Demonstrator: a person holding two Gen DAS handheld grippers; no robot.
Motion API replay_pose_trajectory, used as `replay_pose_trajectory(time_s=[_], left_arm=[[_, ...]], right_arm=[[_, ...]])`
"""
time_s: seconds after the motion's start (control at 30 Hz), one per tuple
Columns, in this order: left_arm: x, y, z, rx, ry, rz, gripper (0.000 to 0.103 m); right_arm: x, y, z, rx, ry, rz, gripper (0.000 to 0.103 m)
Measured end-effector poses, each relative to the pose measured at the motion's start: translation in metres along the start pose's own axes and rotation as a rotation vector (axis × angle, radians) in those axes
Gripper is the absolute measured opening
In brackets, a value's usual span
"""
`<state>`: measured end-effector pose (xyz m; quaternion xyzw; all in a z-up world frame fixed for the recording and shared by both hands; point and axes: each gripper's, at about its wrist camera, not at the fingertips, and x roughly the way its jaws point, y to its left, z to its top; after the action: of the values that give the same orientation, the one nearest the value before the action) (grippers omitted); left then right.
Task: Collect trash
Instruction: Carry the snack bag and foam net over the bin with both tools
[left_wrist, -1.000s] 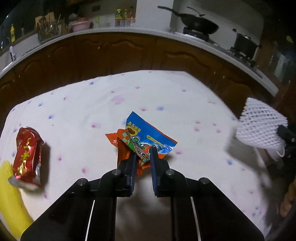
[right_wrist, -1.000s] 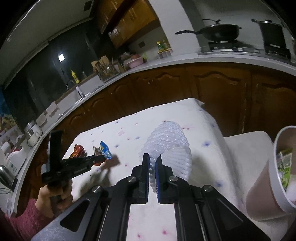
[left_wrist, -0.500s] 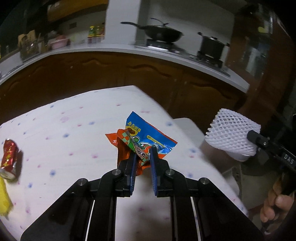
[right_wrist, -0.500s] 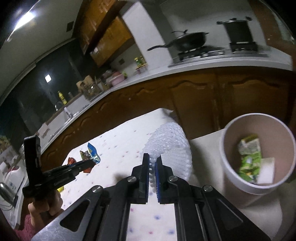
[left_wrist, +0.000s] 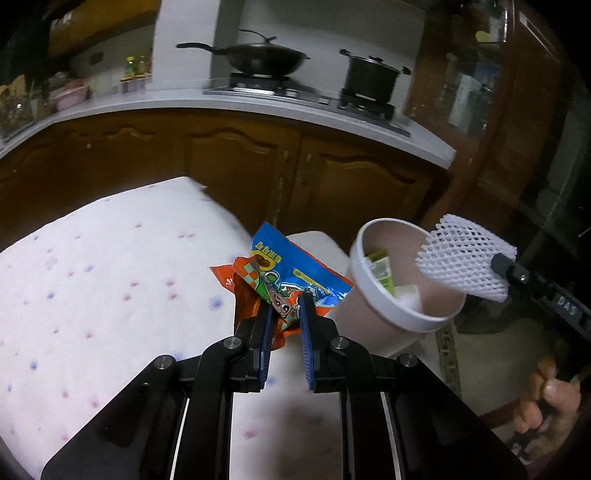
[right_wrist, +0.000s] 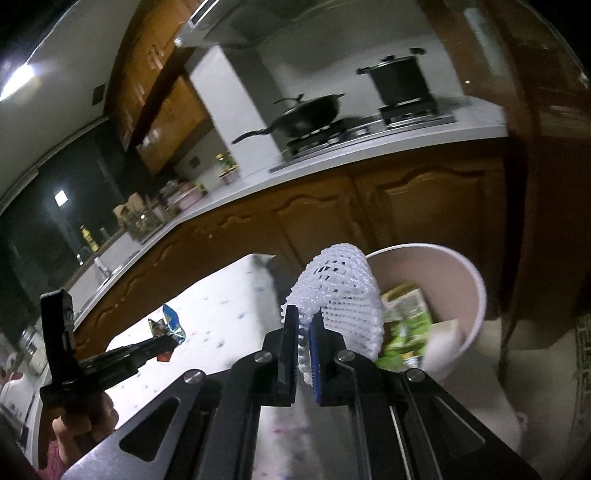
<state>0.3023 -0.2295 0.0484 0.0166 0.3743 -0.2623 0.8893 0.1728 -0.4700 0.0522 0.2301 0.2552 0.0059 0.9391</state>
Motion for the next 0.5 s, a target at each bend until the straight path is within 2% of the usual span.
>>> replay_pose_trajectory(time_s=[0.23, 0.5], left_arm=[[0.024, -0.038, 0.019, 0.021, 0.006, -0.068, 0.013], [0.052, -0.077, 0.03, 0.055, 0.027, -0.137, 0.013]], right_arm=[[-0.001, -0.033, 0.01, 0.022, -0.001, -0.053, 0.005], [0.005, -0.054, 0.011, 0.034, 0.015, -0.073, 0.006]])
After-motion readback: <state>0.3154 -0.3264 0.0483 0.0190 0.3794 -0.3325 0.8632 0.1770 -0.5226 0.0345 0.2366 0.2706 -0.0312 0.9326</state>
